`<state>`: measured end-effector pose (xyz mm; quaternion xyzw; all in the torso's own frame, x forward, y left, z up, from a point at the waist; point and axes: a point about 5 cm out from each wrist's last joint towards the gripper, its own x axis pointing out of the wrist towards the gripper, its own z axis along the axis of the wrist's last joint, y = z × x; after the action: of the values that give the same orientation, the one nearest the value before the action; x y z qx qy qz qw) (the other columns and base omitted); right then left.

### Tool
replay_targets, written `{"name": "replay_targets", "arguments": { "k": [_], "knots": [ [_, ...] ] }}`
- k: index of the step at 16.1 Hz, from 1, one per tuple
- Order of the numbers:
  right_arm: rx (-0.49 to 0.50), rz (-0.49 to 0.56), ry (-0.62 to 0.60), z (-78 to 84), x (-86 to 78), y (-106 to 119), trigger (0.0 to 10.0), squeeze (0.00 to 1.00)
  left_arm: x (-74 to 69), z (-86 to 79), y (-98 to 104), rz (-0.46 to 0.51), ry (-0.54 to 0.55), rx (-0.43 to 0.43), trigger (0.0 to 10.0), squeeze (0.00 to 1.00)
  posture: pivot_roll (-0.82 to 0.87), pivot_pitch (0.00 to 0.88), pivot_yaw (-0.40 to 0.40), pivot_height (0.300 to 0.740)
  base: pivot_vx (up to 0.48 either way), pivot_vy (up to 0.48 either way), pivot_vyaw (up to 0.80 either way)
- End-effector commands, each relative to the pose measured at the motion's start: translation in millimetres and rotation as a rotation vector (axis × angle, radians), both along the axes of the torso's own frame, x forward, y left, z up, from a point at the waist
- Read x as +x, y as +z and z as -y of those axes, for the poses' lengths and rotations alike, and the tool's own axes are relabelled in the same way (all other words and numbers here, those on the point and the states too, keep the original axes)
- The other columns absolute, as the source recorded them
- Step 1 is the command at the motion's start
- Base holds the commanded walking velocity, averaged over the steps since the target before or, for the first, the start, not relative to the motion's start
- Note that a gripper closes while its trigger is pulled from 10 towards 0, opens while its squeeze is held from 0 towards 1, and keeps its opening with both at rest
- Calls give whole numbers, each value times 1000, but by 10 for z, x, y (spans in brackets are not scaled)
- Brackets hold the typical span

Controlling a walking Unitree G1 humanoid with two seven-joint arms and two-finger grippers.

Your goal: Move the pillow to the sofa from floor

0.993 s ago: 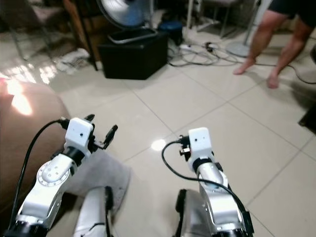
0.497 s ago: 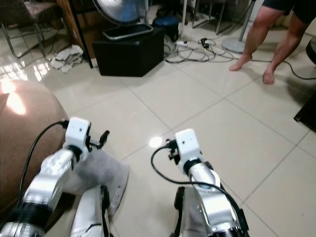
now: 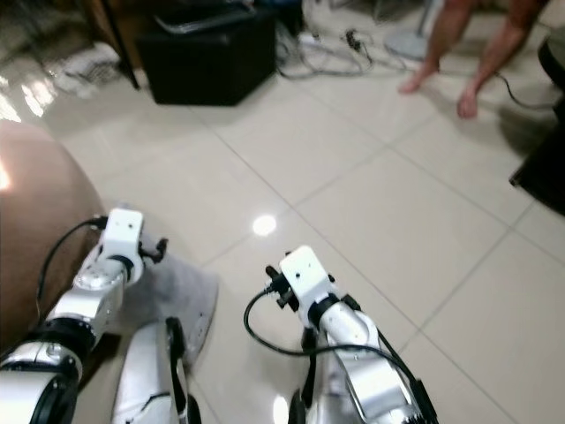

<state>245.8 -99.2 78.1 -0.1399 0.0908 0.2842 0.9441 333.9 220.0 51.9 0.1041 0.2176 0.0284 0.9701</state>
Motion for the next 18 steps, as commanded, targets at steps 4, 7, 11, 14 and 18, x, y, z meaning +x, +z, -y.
{"name": "replay_targets", "arguments": {
  "k": [4,7,11,14,18],
  "knots": [
    [77,25,19,-12,-165,146,10000,0,-13,-321,108,84,128,122,10000,1000,-84,302,-37,532,0,0,0],
    [81,30,86,-83,-185,185,10000,0,-26,-470,191,130,158,214,10000,1000,-71,329,-39,532,0,0,0],
    [104,50,140,-196,-185,226,10000,0,-98,-741,268,134,173,323,10000,1000,-21,365,-9,532,0,0,0],
    [127,30,151,-264,-230,178,10000,0,-143,-756,206,95,128,301,10000,973,51,370,-2,532,0,0,0],
    [152,-11,180,-394,-243,81,10000,0,-206,-795,115,3,90,244,10000,0,121,395,-25,532,0,0,0]
  ]
}}
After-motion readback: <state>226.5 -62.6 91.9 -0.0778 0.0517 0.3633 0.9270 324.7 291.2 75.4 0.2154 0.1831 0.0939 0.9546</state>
